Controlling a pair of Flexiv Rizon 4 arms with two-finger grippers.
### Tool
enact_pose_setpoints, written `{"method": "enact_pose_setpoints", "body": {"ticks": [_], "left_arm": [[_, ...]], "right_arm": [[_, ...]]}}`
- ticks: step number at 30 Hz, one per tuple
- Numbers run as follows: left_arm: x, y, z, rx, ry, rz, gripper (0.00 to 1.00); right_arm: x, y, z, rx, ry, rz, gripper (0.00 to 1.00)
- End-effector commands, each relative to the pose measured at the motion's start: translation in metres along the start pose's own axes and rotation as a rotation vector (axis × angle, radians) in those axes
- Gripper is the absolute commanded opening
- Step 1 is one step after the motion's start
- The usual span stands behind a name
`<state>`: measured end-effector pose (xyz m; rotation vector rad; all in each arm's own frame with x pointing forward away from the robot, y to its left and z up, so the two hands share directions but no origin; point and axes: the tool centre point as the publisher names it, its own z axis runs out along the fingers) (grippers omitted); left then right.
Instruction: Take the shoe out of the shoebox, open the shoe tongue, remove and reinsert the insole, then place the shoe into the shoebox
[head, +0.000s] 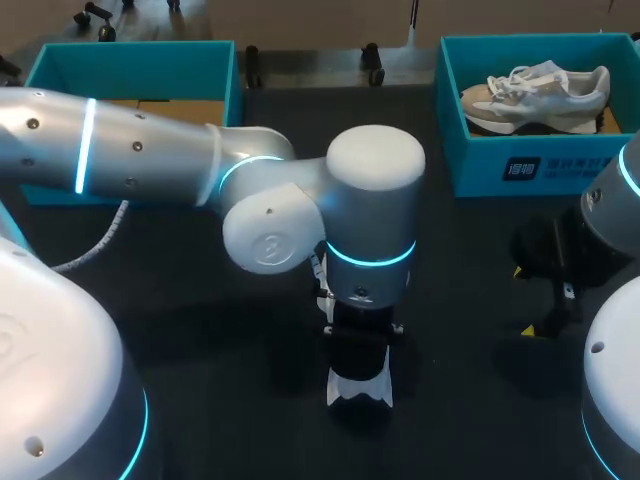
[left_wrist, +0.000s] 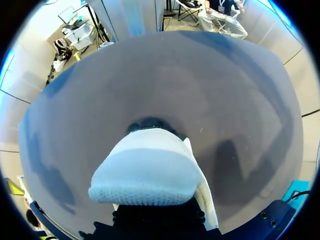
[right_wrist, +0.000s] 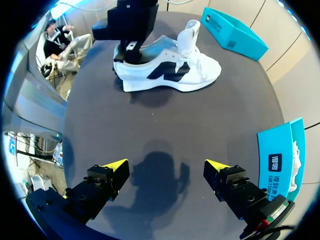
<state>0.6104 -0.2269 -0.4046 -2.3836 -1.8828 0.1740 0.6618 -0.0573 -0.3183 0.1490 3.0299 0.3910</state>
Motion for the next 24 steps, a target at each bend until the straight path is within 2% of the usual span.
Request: {"method": "enact_pose_setpoints", "body": {"ticks": [1,5,8,20,24], "left_arm": [[0.015,0.000,-0.016,-0.031,-0.023,-0.006,0.00],[0.019,0.004,-0.029,-0.049,-0.030,-0.011,0.00],[0.020,0.010,-0.030,-0.051,-0.018,-0.020,0.00],[0.010,0.022,0.006,-0.037,0.027,-0.036,0.00],[0.007,0.024,0.006,-0.051,0.031,-0.039,0.00]], "right_arm": [[0.001,0.000,0.000,0.000,-0.002,-0.001,1.00],[0.001,0.000,0.000,0.000,-0.002,-0.001,1.00],[0.001,0.000,0.000,0.000,-0.002,-0.001,1.00],[0.001,0.000,0.000,0.000,-0.002,-0.001,1.00],[0.001,0.000,0.000,0.000,-0.002,-0.001,1.00]]}}
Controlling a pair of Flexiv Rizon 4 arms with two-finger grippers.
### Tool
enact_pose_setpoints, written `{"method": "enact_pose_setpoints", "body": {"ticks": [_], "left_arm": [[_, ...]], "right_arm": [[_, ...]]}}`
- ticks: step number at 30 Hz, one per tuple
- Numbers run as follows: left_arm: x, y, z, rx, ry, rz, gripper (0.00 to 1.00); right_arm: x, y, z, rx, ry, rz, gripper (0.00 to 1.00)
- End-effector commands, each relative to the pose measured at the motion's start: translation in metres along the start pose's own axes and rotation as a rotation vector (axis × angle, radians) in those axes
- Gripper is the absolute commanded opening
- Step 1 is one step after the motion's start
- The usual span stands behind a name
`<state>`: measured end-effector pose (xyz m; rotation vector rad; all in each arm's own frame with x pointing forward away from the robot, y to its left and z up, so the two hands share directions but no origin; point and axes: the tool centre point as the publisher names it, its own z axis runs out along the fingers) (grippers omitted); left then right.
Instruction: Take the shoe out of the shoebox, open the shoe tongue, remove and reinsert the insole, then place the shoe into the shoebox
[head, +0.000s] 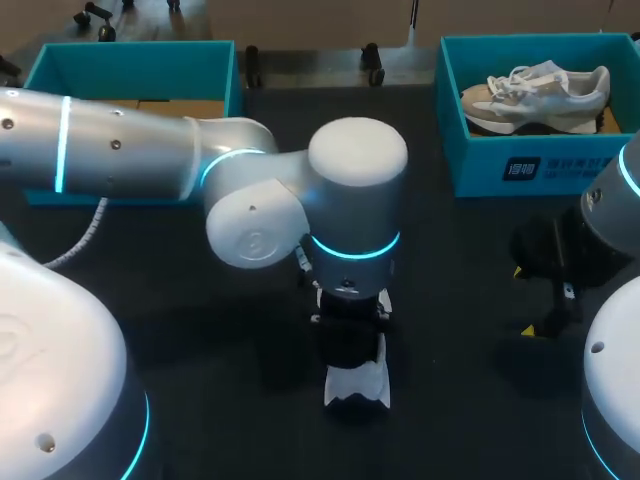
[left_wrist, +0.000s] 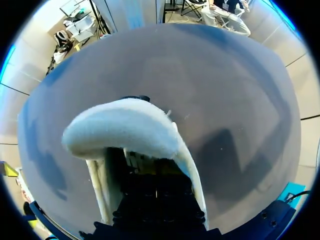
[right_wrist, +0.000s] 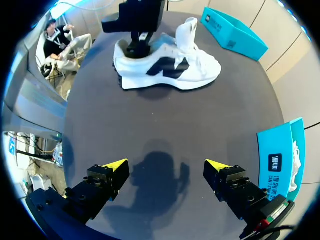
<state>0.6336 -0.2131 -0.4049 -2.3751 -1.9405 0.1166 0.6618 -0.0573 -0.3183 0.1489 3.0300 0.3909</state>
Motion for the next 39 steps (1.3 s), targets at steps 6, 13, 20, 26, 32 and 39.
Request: {"method": "enact_pose_setpoints", "body": {"ticks": [6,13,20,26,32,39], "left_arm": [[-0.010,0.006,-0.002,-0.041,-0.013,-0.036,0.00],[-0.001,0.003,-0.023,-0.044,-0.047,-0.043,0.00],[0.006,-0.001,-0.043,-0.067,-0.074,-0.043,0.00],[0.002,0.001,-0.054,-0.102,-0.090,-0.051,0.00],[-0.005,0.006,-0.057,-0.142,-0.085,-0.062,0.00],[-0.010,0.014,-0.053,-0.151,-0.069,-0.080,0.00]], "right_arm": [[0.001,0.000,0.000,0.000,-0.002,-0.001,1.00],[0.001,0.000,0.000,0.000,-0.002,-0.001,1.00],[0.001,0.000,0.000,0.000,-0.002,-0.001,1.00],[0.001,0.000,0.000,0.000,-0.002,-0.001,1.00],[0.001,0.000,0.000,0.000,-0.002,-0.001,1.00],[0.001,0.000,0.000,0.000,-0.002,-0.001,1.00]]}}
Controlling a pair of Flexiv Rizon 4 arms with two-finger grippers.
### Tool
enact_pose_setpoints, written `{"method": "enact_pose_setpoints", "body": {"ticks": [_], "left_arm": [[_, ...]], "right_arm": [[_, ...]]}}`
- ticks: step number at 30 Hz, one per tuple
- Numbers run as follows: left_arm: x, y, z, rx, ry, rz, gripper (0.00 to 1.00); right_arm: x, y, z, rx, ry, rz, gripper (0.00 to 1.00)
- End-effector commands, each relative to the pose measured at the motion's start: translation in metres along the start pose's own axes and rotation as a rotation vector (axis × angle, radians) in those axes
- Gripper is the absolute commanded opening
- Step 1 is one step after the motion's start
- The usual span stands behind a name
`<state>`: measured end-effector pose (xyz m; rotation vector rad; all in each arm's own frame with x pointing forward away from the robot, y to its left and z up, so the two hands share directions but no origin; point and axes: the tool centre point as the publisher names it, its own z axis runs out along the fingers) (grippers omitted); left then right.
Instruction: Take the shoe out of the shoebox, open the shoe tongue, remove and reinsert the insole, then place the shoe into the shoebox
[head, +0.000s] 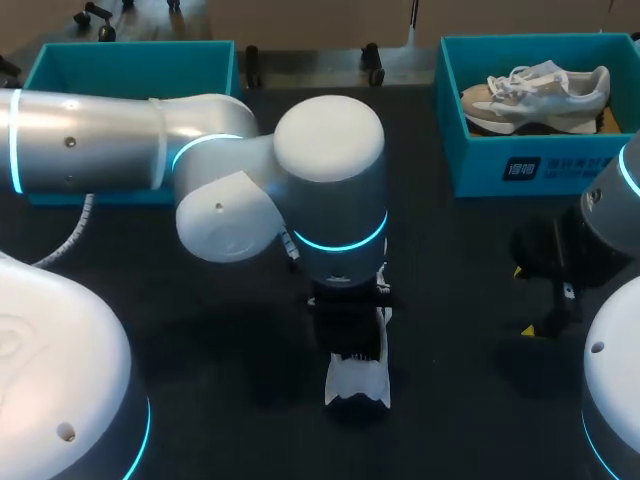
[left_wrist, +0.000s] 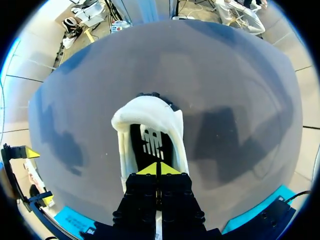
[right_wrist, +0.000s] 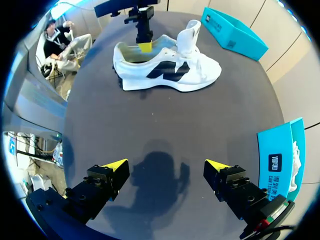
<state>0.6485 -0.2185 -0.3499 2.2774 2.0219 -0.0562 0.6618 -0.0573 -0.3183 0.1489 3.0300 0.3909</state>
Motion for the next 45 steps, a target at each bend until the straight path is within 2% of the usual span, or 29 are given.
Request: {"method": "enact_pose_setpoints", "body": {"ticks": [1,11,12,17,20,22,24,25,27,28,29,34,45], "left_arm": [[-0.007,0.004,0.004,0.005,0.012,-0.004,0.00],[-0.002,0.011,0.009,-0.017,0.017,-0.053,0.00],[-0.002,0.012,0.009,-0.016,0.017,-0.055,0.03],[0.000,0.014,0.010,-0.021,0.020,-0.070,0.02],[0.002,0.015,0.009,-0.020,0.023,-0.079,0.06],[0.003,0.016,0.010,-0.015,0.037,-0.082,0.19],[0.003,0.016,0.011,-0.013,0.044,-0.083,0.42],[0.004,0.016,0.012,-0.014,0.048,-0.084,0.47],[0.004,0.016,0.012,-0.012,0.048,-0.086,0.65],[0.005,0.016,0.012,-0.011,0.048,-0.087,0.83],[0.005,0.016,0.012,-0.009,0.048,-0.087,0.89],[0.008,0.017,0.012,-0.001,0.049,-0.091,1.00],[0.010,0.023,0.012,0.022,0.033,-0.108,1.00]], "right_arm": [[0.001,0.000,0.000,0.000,-0.002,-0.001,1.00],[0.001,0.000,0.000,0.000,-0.002,-0.001,1.00],[0.001,0.000,0.000,0.000,-0.002,-0.001,1.00],[0.001,0.000,0.000,0.000,-0.002,-0.001,1.00],[0.001,0.000,0.000,0.000,-0.002,-0.001,1.00],[0.001,0.000,0.000,0.000,-0.002,-0.001,1.00],[0.001,0.000,0.000,0.000,-0.002,-0.001,1.00],[0.001,0.000,0.000,0.000,-0.002,-0.001,1.00],[0.001,0.000,0.000,0.000,-0.002,-0.001,1.00],[0.001,0.000,0.000,0.000,-0.002,-0.001,1.00],[0.001,0.000,0.000,0.000,-0.002,-0.001,1.00],[0.001,0.000,0.000,0.000,-0.002,-0.001,1.00],[0.001,0.000,0.000,0.000,-0.002,-0.001,1.00]]}}
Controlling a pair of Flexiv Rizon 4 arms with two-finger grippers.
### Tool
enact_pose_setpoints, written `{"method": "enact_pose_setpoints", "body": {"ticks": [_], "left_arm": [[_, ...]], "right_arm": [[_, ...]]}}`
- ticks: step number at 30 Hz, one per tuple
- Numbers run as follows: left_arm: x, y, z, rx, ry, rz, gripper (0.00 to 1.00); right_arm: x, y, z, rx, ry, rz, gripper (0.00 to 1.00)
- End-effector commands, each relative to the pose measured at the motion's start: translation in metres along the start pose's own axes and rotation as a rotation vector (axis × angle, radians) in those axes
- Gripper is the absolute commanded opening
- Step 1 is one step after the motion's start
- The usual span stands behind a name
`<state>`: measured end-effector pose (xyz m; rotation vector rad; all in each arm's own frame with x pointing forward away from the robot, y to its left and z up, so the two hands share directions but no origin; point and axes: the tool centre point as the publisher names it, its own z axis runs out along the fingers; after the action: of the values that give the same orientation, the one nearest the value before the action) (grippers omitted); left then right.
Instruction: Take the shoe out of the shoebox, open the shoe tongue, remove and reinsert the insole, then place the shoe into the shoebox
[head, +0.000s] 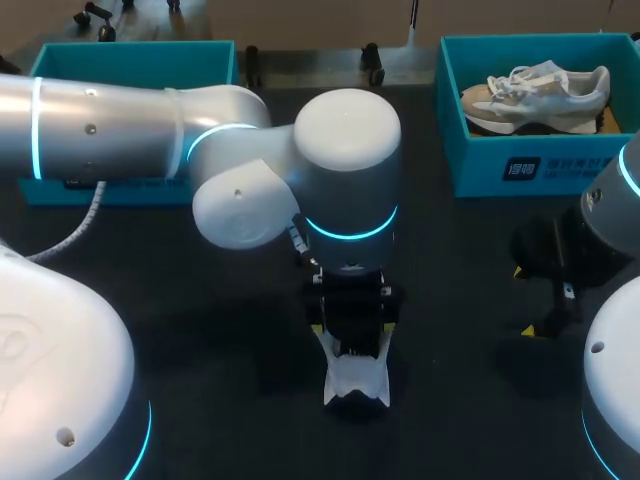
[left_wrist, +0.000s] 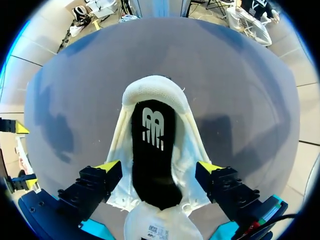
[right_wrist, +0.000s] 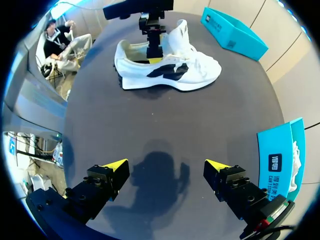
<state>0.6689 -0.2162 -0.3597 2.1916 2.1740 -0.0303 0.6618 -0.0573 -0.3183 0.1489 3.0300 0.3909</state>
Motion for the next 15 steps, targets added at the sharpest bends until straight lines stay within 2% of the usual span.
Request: {"method": "enact_pose_setpoints", "body": {"ticks": [1,5,15], "left_arm": [[0.004,0.004,0.002,0.012,-0.009,0.005,1.00],[0.008,0.006,-0.001,0.060,-0.039,0.045,1.00],[0.006,0.015,-0.007,0.029,-0.029,0.028,1.00]], "right_arm": [[0.001,0.000,0.000,0.000,-0.002,-0.001,1.00],[0.001,0.000,0.000,0.000,-0.002,-0.001,1.00],[0.001,0.000,0.000,0.000,-0.002,-0.001,1.00]]}}
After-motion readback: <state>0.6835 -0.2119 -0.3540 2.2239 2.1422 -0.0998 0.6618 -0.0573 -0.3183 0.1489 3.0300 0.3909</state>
